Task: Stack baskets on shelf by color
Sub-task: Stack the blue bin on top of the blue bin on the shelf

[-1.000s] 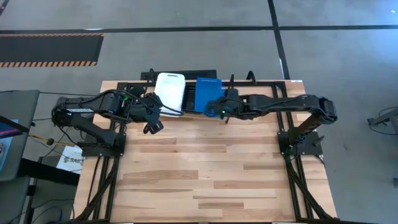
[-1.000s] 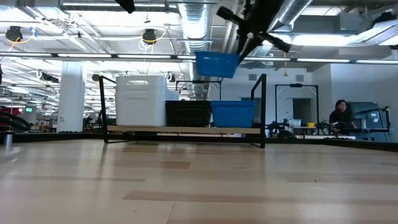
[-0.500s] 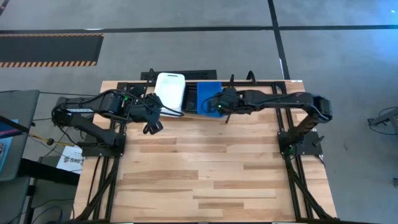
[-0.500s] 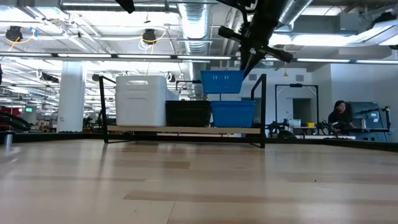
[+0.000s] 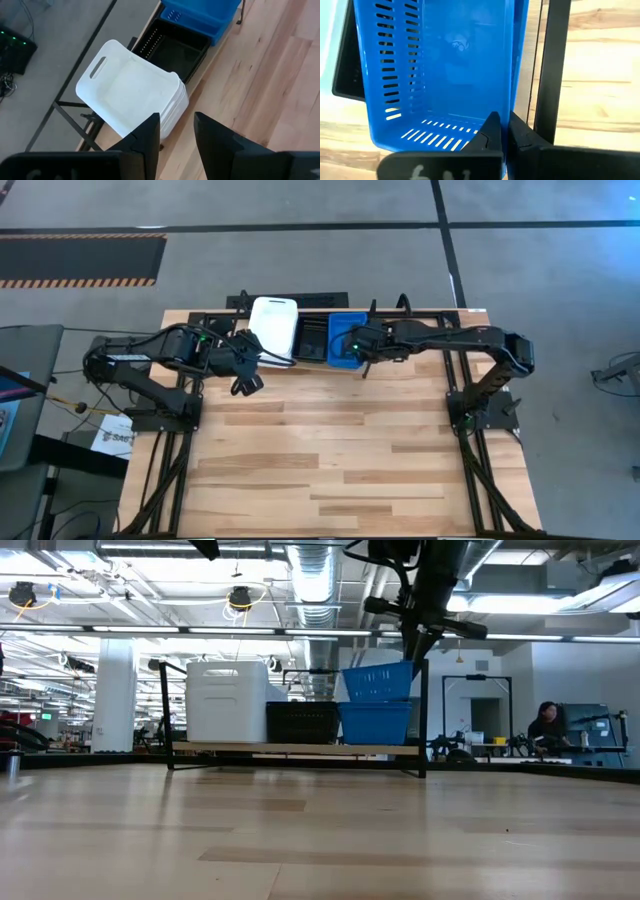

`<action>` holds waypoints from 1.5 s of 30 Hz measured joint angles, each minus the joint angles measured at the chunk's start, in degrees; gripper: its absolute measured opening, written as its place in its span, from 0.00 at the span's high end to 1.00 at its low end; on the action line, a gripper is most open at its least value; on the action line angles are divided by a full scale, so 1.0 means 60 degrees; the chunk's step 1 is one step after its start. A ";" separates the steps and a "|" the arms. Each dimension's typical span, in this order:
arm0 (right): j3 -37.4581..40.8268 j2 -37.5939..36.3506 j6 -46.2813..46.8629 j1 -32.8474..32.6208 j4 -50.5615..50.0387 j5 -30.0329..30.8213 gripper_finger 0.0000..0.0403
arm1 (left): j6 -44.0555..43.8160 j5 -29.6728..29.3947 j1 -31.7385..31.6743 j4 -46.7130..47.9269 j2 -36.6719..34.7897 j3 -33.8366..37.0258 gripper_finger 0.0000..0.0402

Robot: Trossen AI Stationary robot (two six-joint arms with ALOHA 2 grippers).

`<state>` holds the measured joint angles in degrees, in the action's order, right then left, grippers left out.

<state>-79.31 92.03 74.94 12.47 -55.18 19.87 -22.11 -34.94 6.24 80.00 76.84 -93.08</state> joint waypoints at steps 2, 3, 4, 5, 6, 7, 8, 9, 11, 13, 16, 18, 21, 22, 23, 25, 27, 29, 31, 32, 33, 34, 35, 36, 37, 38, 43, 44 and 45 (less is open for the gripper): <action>0.0000 0.0000 0.0004 0.0041 0.0008 0.0105 0.99 | 0.0002 0.0000 0.0000 0.0001 0.0000 0.0000 0.73; 0.0000 0.0000 0.0003 0.0073 0.0019 0.0114 0.99 | 0.0004 0.0000 0.0000 0.0001 0.0000 0.0000 0.73; 0.0000 0.0000 0.0000 0.0096 0.0045 0.0111 0.99 | 0.0004 0.0000 0.0000 0.0001 0.0000 0.0000 0.73; 0.0000 0.0000 -0.0014 0.0130 0.0089 0.0114 0.99 | 0.0004 0.0003 0.0000 0.0001 0.0000 0.0000 0.73; 0.0000 0.0021 -0.0024 0.0137 0.0154 0.0149 0.99 | 0.0004 0.0000 0.0000 0.0001 0.0000 0.0000 0.73; 0.0000 0.0046 -0.0033 0.0138 0.0207 0.0164 0.99 | 0.0007 0.0000 0.0000 0.0001 0.0000 0.0000 0.73; 0.0000 0.0094 -0.0036 0.0138 0.0304 0.0175 0.99 | 0.0032 0.0003 0.0000 0.0001 0.0000 0.0000 0.73; 0.0000 0.0153 -0.0040 0.0140 0.0403 0.0184 0.99 | 0.0057 0.0000 0.0000 0.0001 0.0000 0.0000 0.73; 0.0015 0.0203 -0.0056 0.0142 0.0497 0.0169 0.99 | 0.0069 0.0000 0.0000 0.0001 0.0000 0.0000 0.73; -0.0015 0.0409 -0.0059 0.0115 0.0805 0.0172 0.99 | 0.0073 0.0001 0.0000 0.0005 0.0000 0.0000 0.73; 0.0028 0.0623 -0.0049 0.0076 0.0774 -0.0132 0.99 | 0.0100 0.0000 0.0000 0.0011 0.0000 0.0000 0.73; -0.0009 0.0781 0.0007 0.0033 0.0990 -0.0210 0.99 | 0.0193 0.0008 0.0000 0.0034 0.0004 0.0000 0.73; 0.0011 0.0969 -0.0040 0.0025 0.1054 -0.0437 0.99 | 0.0255 0.0004 0.0000 0.0030 0.0000 0.0000 0.73; 0.0001 0.1040 -0.0039 0.0025 0.1212 -0.0496 0.99 | 0.0259 0.0006 0.0000 0.0030 0.0002 0.0000 0.73; 0.0008 0.1079 -0.0047 0.0028 0.1204 -0.0538 0.99 | 0.0259 0.0015 0.0000 0.0034 0.0004 0.0000 0.73; 0.0010 0.1133 -0.0074 0.0029 0.1216 -0.0578 0.99 | 0.0261 0.0004 0.0002 0.0038 0.0000 0.0000 0.73; 0.0004 0.1181 -0.0127 0.0025 0.1238 -0.0578 0.96 | 0.0262 0.0011 0.0000 0.0041 0.0004 0.0000 0.73; 0.0007 0.1191 -0.0380 0.0026 0.1255 -0.0588 0.92 | 0.0262 0.0006 0.0000 0.0041 0.0003 0.0000 0.73; 0.0007 0.1184 -0.0487 0.0025 0.1280 -0.0585 0.88 | 0.0262 0.0011 0.0000 0.0041 0.0003 0.0000 0.73; 0.0007 0.1184 -0.0499 0.0025 0.1273 -0.0585 0.86 | 0.0262 0.0007 0.0000 0.0041 0.0004 0.0000 0.73; 0.0007 0.1184 -0.0500 0.0025 0.1271 -0.0585 0.84 | 0.0262 0.0007 0.0000 0.0041 0.0004 0.0000 0.73; 0.0007 0.1182 -0.0537 0.0025 0.1271 -0.0585 0.82 | 0.0264 0.0011 0.0001 0.0041 0.0004 0.0000 0.73; 0.0001 0.1180 -0.0624 0.0025 0.1258 -0.0585 0.81 | 0.0262 0.0007 0.0000 0.0041 0.0004 0.0000 0.73; -0.0036 0.1180 -0.0730 0.0045 0.1194 -0.0588 0.80 | 0.0262 0.0007 0.0000 0.0038 0.0004 0.0000 0.73; -0.0112 0.1180 -0.0825 0.0063 0.1139 -0.0585 0.78 | 0.0262 0.0010 0.0003 0.0041 0.0004 0.0000 0.73; -0.0212 0.1180 -0.0937 0.0071 0.1091 -0.0585 0.77 | 0.0262 0.0009 0.0001 0.0041 0.0004 0.0000 0.73; -0.1042 0.1177 -0.1536 0.0192 0.0423 -0.0544 0.72 | 0.0255 0.0011 0.0000 0.0016 0.0000 0.0000 0.73; -0.1259 0.1169 -0.1669 0.0221 0.0315 -0.0545 0.71 | 0.0255 0.0008 0.0000 0.0012 0.0004 0.0000 0.73; -0.1470 0.1169 -0.1820 0.0256 0.0188 -0.0541 0.70 | 0.0251 0.0007 0.0002 0.0012 0.0004 0.0000 0.73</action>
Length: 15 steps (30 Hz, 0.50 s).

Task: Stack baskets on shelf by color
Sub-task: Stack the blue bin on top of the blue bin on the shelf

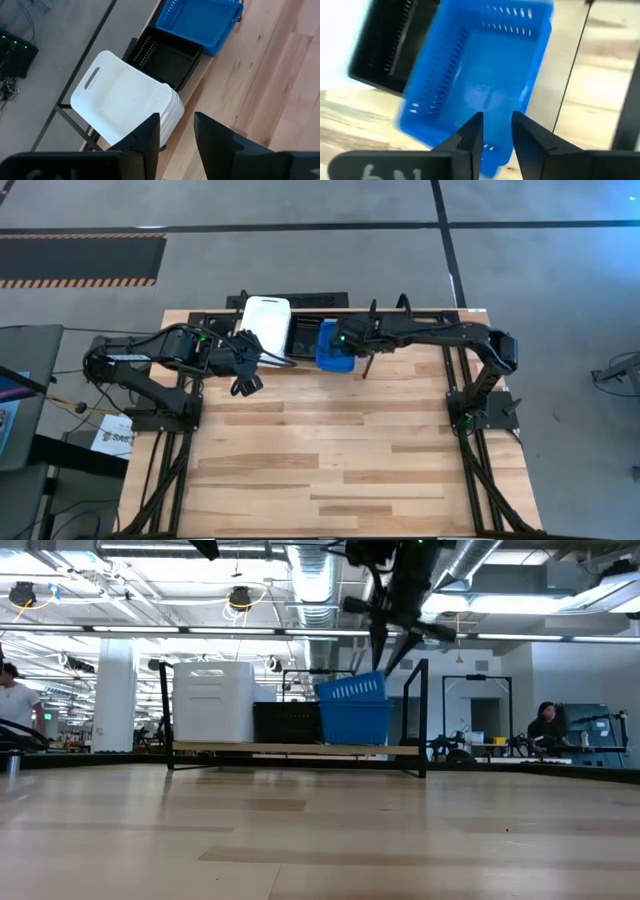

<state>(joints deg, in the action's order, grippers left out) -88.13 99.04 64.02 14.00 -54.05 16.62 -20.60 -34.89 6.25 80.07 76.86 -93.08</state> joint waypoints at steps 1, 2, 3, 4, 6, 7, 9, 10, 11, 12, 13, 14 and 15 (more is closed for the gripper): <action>-0.0210 0.0000 -0.0163 0.0015 -0.0137 -0.0004 0.70 | 0.0000 0.0001 -0.0002 -0.0004 0.0000 0.0000 0.73; -0.0403 0.0000 -0.0312 0.0022 -0.0269 0.0002 0.69 | -0.0004 0.0004 -0.0002 -0.0004 0.0000 0.0000 0.73; -0.0588 0.0000 -0.0480 0.0046 -0.0337 0.0004 0.69 | -0.0004 0.0000 -0.0002 -0.0004 0.0000 0.0000 0.73; -0.0788 0.0000 -0.0667 0.0074 -0.0381 0.0004 0.68 | -0.0004 0.0000 -0.0002 -0.0004 0.0000 0.0000 0.73; -0.1100 -0.0004 -0.0948 0.0069 -0.0456 0.0011 0.68 | -0.0010 0.0001 -0.0001 -0.0004 0.0000 0.0000 0.73; -0.1246 -0.0004 -0.1047 0.0063 -0.0467 0.0011 0.68 | -0.0011 0.0000 0.0000 -0.0007 0.0000 0.0000 0.73; -0.1504 -0.0004 -0.1204 -0.0021 -0.0410 0.0003 0.68 | -0.0015 0.0003 -0.0002 -0.0007 0.0000 0.0000 0.73; -0.1609 -0.0004 -0.1249 -0.0098 -0.0324 -0.0009 0.69 | -0.0033 0.0000 -0.0002 -0.0007 0.0000 0.0000 0.73; -0.1669 -0.0008 -0.1309 -0.0201 -0.0211 -0.0106 0.69 | -0.0036 0.0001 -0.0002 -0.0007 0.0000 0.0000 0.73; -0.1682 -0.0015 -0.1480 -0.0345 -0.0074 -0.0359 0.70 | -0.0036 0.0004 -0.0002 -0.0007 0.0000 0.0000 0.73; -0.1685 -0.0015 -0.1687 -0.0511 0.0073 -0.0616 0.70 | -0.0036 0.0002 -0.0002 -0.0007 0.0000 0.0000 0.73; -0.1682 -0.0011 -0.1867 -0.0708 0.0168 -0.0834 0.71 | -0.0033 0.0002 -0.0001 -0.0007 0.0000 0.0000 0.73; -0.1682 -0.0011 -0.1972 -0.0932 0.0182 -0.0936 0.73 | -0.0035 0.0004 -0.0002 -0.0006 0.0000 0.0000 0.73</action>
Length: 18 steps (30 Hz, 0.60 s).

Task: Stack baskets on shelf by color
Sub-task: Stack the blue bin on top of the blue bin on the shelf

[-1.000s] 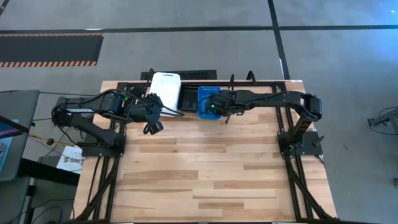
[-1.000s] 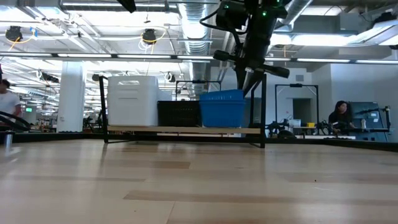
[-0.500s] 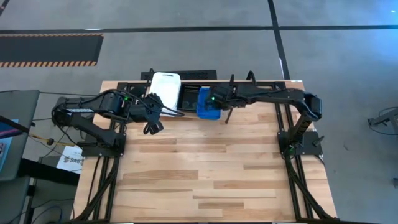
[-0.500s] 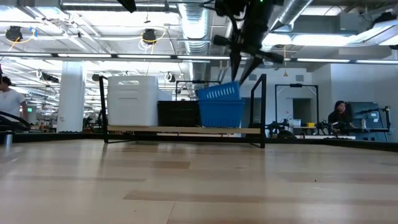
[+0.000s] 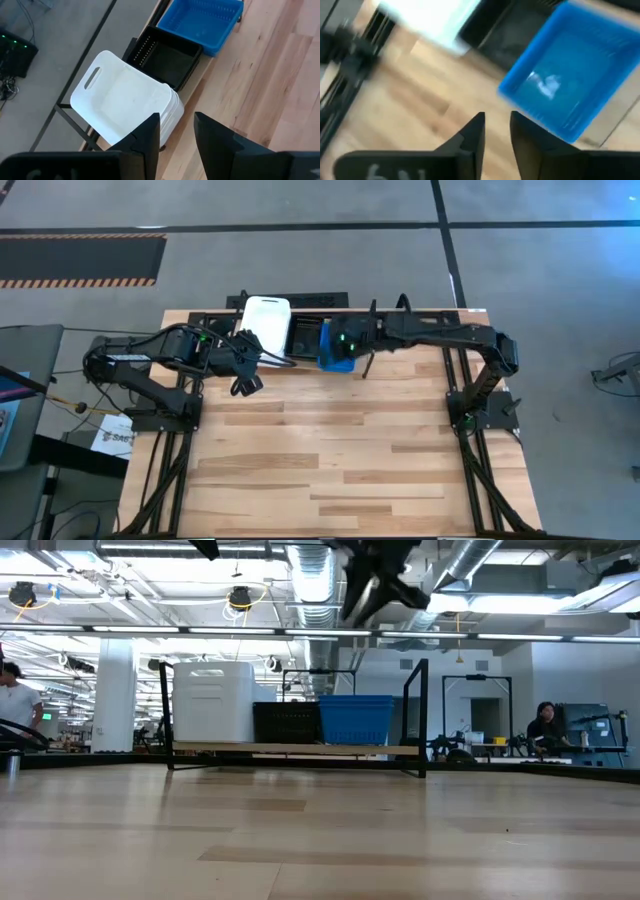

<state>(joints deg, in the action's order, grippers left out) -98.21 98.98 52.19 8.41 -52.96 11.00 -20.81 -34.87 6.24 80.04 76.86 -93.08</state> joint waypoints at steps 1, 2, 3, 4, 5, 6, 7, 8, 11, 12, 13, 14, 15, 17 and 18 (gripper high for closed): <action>-0.0002 0.0027 -0.0036 -0.0237 -0.0018 -0.0010 0.75 | 0.0000 -0.0004 0.0000 0.0002 0.0000 0.0000 0.73; -0.0016 0.0109 -0.0044 -0.0466 -0.0016 -0.0009 0.77 | -0.0001 -0.0004 0.0000 -0.0001 0.0000 0.0000 0.73; -0.0022 0.0218 -0.0105 -0.0691 -0.0023 0.0000 0.81 | 0.0003 0.0000 0.0000 -0.0001 0.0000 0.0000 0.73; -0.0002 0.0332 -0.0251 -0.0886 -0.0123 0.0039 0.85 | 0.0001 0.0000 0.0000 -0.0001 -0.0001 0.0000 0.73; 0.0016 0.0488 -0.0466 -0.1059 -0.0233 0.0121 0.89 | 0.0000 -0.0002 0.0000 -0.0001 -0.0001 0.0000 0.73; 0.0014 0.0653 -0.0688 -0.1223 -0.0150 0.0159 0.94 | 0.0002 -0.0003 0.0001 -0.0003 -0.0001 0.0000 0.73; 0.0004 0.0807 -0.0877 -0.1348 -0.0049 0.0179 0.97 | 0.0001 -0.0002 0.0000 -0.0005 0.0000 0.0000 0.73; 0.0004 0.0982 -0.1006 -0.1431 -0.0032 0.0175 0.98 | 0.0003 0.0002 0.0002 -0.0005 0.0000 0.0000 0.73; -0.0003 0.1702 -0.1330 -0.1539 0.0020 -0.0049 0.97 | 0.0003 0.0003 0.0000 -0.0012 0.0000 0.0000 0.73; 0.0000 0.1981 -0.1457 -0.1539 0.0014 -0.0105 0.98 | 0.0000 0.0001 0.0000 -0.0012 0.0000 0.0000 0.73; 0.0004 0.2237 -0.1558 -0.1530 -0.0010 -0.0122 0.99 | -0.0027 -0.0004 0.0000 -0.0012 -0.0004 0.0000 0.73; 0.0011 0.2453 -0.1677 -0.1496 -0.0048 -0.0177 0.99 | -0.0065 -0.0002 0.0002 -0.0010 -0.0004 0.0000 0.73; 0.0011 0.2630 -0.1747 -0.1456 -0.0115 -0.0248 0.99 | -0.0109 0.0004 0.0000 -0.0008 0.0000 0.0000 0.73; 0.0009 0.2948 -0.1973 -0.1372 -0.0209 -0.0285 0.99 | -0.0234 0.0000 0.0001 -0.0005 0.0000 0.0000 0.73; 0.0011 0.3090 -0.2156 -0.1331 -0.0270 -0.0288 0.99 | -0.0302 0.0004 0.0002 -0.0005 0.0000 0.0000 0.73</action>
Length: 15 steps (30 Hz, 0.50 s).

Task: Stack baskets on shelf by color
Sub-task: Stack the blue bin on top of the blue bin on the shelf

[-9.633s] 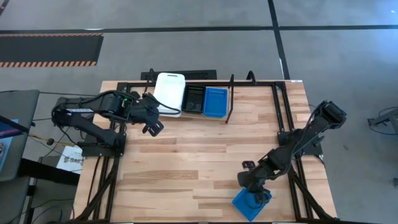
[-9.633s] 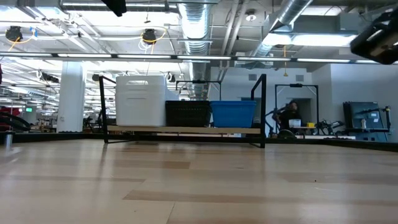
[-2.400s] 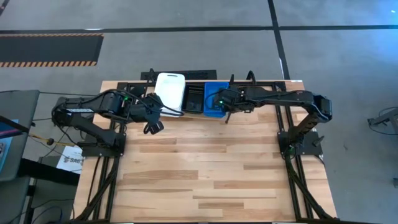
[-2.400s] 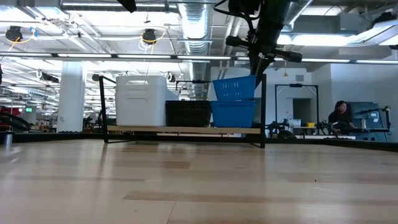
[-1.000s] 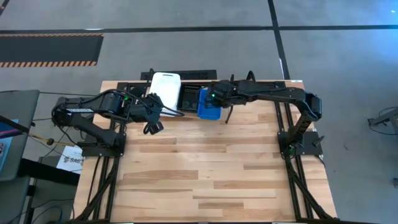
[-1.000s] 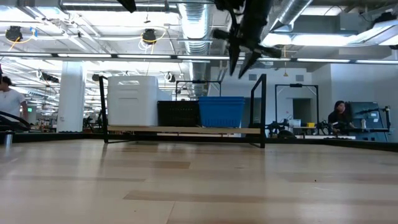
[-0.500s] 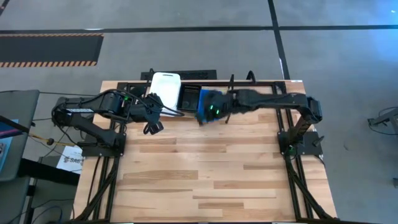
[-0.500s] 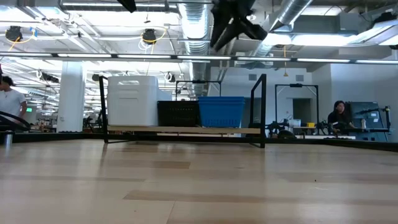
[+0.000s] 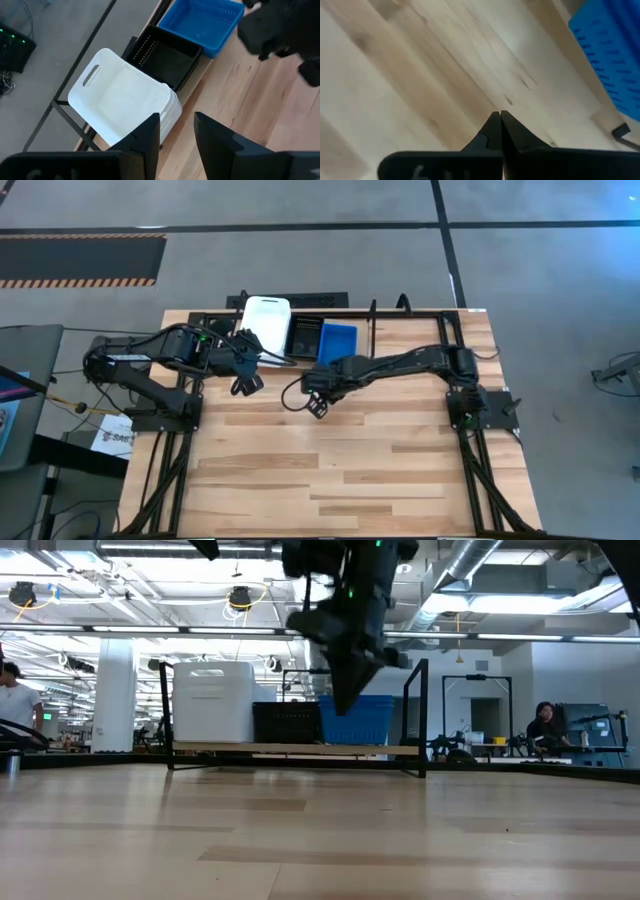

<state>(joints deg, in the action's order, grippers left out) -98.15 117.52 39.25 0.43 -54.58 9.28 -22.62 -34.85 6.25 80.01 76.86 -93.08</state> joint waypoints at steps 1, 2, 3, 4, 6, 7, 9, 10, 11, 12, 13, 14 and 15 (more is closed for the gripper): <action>0.0000 0.0116 -0.0176 0.0035 -0.0036 0.0000 0.99 | -0.0082 0.0000 0.0001 0.0003 0.0000 0.0000 0.73; 0.0000 0.0181 -0.0321 0.0091 -0.0096 -0.0004 0.99 | -0.0151 -0.0001 0.0000 0.0014 0.0000 0.0000 0.73; 0.0007 0.0196 -0.0455 0.0141 -0.0234 -0.0004 0.99 | -0.0219 0.0000 -0.0002 0.0031 0.0000 0.0000 0.73; 0.0005 0.0193 -0.0627 0.0190 -0.0344 0.0003 0.99 | -0.0295 0.0005 -0.0001 0.0030 0.0000 0.0000 0.73; -0.0007 0.0170 -0.0953 0.0286 -0.0447 0.0110 0.99 | -0.0439 0.0008 -0.0002 0.0032 0.0000 0.0000 0.73; -0.0007 0.0170 -0.1078 0.0338 -0.0513 0.0223 0.99 | -0.0501 0.0015 -0.0002 0.0029 -0.0002 0.0000 0.73; 0.0011 0.0064 -0.1338 0.0469 -0.0688 0.0379 0.99 | -0.0593 0.0014 -0.0002 0.0029 0.0000 0.0000 0.73; 0.0007 -0.0018 -0.1468 0.0528 -0.0700 0.0469 1.00 | -0.0608 0.0015 0.0001 0.0030 0.0000 0.0000 0.73; -0.0014 -0.0105 -0.1568 0.0602 -0.0685 0.0524 1.00 | -0.0634 0.0015 -0.0002 0.0029 0.0000 0.0000 0.73; -0.0015 -0.0185 -0.1656 0.0680 -0.0689 0.0564 1.00 | -0.0673 0.0015 -0.0002 0.0029 0.0000 0.0000 0.73; -0.0015 -0.0211 -0.1775 0.0756 -0.0666 0.0622 1.00 | -0.0702 0.0015 -0.0002 0.0025 0.0000 0.0000 0.73; -0.0015 -0.0216 -0.1874 0.0821 -0.0661 0.0686 1.00 | -0.0738 0.0015 -0.0001 0.0025 0.0000 0.0000 0.73; -0.0015 -0.0214 -0.1947 0.0898 -0.0686 0.0710 1.00 | -0.0769 0.0015 -0.0002 0.0025 -0.0002 0.0000 0.73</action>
<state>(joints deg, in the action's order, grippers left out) -98.24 116.23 27.57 5.81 -58.70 13.54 -27.24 -34.76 6.24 80.16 76.85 -93.08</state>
